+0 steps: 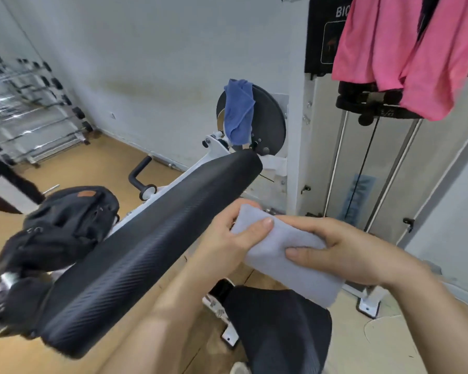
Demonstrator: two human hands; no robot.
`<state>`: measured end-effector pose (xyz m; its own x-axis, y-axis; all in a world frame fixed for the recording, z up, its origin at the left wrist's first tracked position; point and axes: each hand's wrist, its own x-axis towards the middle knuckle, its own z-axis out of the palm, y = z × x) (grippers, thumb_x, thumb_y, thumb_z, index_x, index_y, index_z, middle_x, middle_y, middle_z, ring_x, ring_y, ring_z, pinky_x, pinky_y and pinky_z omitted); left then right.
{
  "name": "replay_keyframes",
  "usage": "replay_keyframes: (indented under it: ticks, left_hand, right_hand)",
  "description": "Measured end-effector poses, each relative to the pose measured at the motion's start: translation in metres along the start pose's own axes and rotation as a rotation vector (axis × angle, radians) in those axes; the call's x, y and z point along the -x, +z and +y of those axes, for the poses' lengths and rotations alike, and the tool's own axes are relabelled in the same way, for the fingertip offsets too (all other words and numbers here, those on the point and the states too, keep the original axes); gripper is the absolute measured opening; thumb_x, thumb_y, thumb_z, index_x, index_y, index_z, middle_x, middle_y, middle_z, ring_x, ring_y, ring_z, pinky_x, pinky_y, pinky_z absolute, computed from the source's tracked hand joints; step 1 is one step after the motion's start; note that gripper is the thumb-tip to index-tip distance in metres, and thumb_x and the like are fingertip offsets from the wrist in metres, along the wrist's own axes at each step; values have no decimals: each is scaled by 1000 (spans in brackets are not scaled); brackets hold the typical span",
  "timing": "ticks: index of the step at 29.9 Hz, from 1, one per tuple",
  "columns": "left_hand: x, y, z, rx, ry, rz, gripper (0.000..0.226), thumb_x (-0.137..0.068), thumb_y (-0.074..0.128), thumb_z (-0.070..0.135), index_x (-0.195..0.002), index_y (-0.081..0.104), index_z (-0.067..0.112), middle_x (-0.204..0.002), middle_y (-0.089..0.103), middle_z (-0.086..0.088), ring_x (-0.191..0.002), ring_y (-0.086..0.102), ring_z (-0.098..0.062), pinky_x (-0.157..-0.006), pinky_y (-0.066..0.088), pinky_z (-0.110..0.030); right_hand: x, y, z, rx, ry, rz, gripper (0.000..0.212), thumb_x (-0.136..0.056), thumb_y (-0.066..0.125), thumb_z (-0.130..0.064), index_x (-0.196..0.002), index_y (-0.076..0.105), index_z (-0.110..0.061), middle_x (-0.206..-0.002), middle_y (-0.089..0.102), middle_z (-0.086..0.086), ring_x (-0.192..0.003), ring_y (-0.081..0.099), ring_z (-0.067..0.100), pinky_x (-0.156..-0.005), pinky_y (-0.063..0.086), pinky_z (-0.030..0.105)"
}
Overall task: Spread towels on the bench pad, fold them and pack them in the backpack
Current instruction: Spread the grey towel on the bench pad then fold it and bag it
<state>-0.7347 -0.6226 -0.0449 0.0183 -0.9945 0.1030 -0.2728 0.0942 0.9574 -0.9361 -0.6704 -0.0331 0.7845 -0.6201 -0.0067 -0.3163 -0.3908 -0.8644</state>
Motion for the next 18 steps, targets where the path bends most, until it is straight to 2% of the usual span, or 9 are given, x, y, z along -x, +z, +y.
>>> replay_keyframes:
  ticks: [1, 3, 5, 8, 10, 12, 14, 16, 18]
  left_hand:
    - [14, 4, 2, 14, -26, 51, 27, -78, 67, 38, -89, 62, 14, -81, 63, 5, -76, 59, -6, -66, 47, -18]
    - [41, 8, 4, 84, -82, 197, 21, -81, 66, 36, -80, 62, 15, -77, 61, 3, -73, 58, -8, -65, 47, -22]
    - [66, 12, 6, 207, -152, 383, 18, -86, 67, 29, -72, 62, 19, -76, 63, -2, -74, 60, -13, -67, 47, -32]
    - [104, 23, 9, 358, -240, 608, 17, -86, 67, 24, -71, 60, 22, -75, 63, -1, -75, 61, -17, -65, 47, -36]
    - [129, 26, 6, 386, -271, 684, 10, -89, 64, 20, -80, 61, 22, -80, 65, 4, -76, 62, -16, -63, 49, -35]
    - [157, 22, -2, 413, -316, 719, 11, -91, 62, 21, -87, 65, 31, -101, 67, 5, -92, 65, -21, -69, 54, -41]
    - [191, 10, -13, 405, -396, 750, 13, -93, 59, 28, -95, 66, 39, -115, 64, 5, -104, 62, -26, -77, 56, -45]
    - [229, -7, -25, 382, -437, 798, 16, -97, 55, 34, -98, 66, 46, -119, 62, 11, -106, 62, -21, -84, 57, -43]
    - [275, -29, -32, 412, -453, 834, 21, -100, 47, 39, -100, 65, 50, -120, 63, 8, -106, 63, -22, -87, 56, -45]
  right_hand:
    - [8, 6, -1, -34, 19, 20, 43, -94, 63, -25, -127, 55, -52, -117, 64, -25, -109, 60, -1, -91, 51, 25]
    - [20, 19, -3, -119, 80, 73, 35, -86, 69, -41, -118, 61, -49, -111, 66, -19, -103, 64, 8, -85, 56, 37]
    - [31, 32, -6, -319, 89, 128, 43, -70, 72, -50, -111, 67, -39, -107, 69, -7, -96, 67, 21, -76, 55, 41]
    - [39, 61, -14, -741, 132, 244, 44, -62, 76, -31, -104, 72, -20, -104, 72, 9, -86, 68, 24, -63, 53, 35]
    - [40, 86, -20, -888, 222, 281, 41, -64, 70, -25, -103, 73, -15, -108, 72, 13, -90, 67, 26, -72, 51, 36]
    - [39, 114, -27, -945, 298, 242, 31, -69, 65, -23, -96, 77, -16, -108, 73, 12, -90, 69, 26, -77, 50, 37]
    - [40, 143, -41, -952, 359, 179, 21, -78, 61, -16, -92, 78, -19, -104, 73, 10, -86, 70, 25, -75, 52, 37]
    - [44, 176, -56, -904, 413, 160, 24, -90, 56, -12, -94, 77, -21, -103, 73, 10, -92, 70, 29, -83, 54, 46]
    - [50, 218, -79, -842, 443, 145, 27, -91, 54, -10, -89, 79, -21, -100, 75, 11, -95, 69, 30, -91, 52, 50]
